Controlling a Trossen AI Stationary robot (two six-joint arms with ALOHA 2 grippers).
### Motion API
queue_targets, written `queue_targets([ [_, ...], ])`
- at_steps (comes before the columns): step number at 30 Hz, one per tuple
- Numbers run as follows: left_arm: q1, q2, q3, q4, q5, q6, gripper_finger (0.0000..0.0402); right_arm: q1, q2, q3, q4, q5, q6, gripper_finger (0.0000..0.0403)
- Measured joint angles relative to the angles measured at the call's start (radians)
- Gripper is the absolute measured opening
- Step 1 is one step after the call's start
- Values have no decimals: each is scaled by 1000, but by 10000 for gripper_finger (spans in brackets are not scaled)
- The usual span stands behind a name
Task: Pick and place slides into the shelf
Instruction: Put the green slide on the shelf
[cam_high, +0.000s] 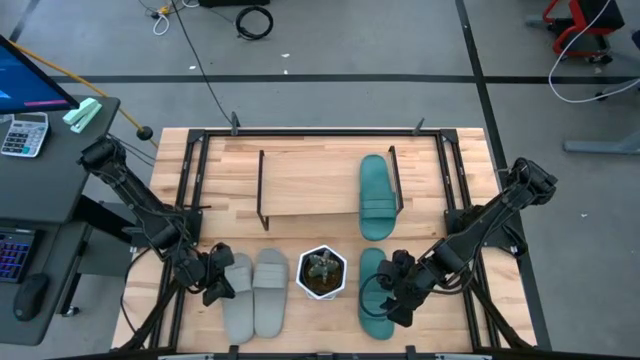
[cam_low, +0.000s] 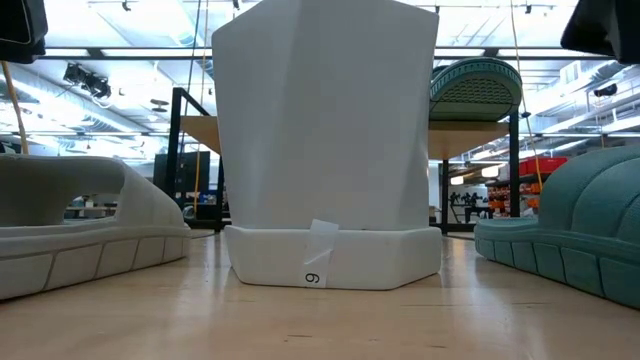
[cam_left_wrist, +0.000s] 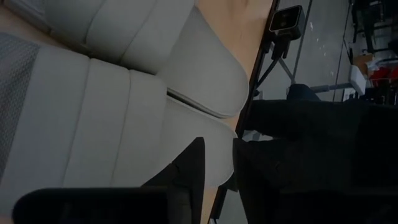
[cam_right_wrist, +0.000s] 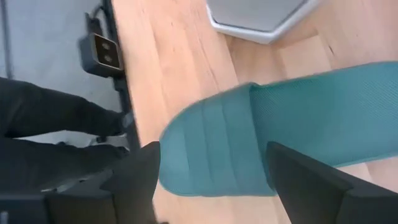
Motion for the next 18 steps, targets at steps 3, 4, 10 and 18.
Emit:
queue_targets([
  [3,0,0,0,0,0,0,86,0,0,-21,4,0,0,300],
  [4,0,0,0,0,0,0,85,0,0,-30,4,0,1,300],
  [10,0,0,0,0,0,0,89,0,0,-113,84,-32,40,300],
  [18,0,0,0,0,0,1,94,-5,0,-192,155,-21,59,300],
])
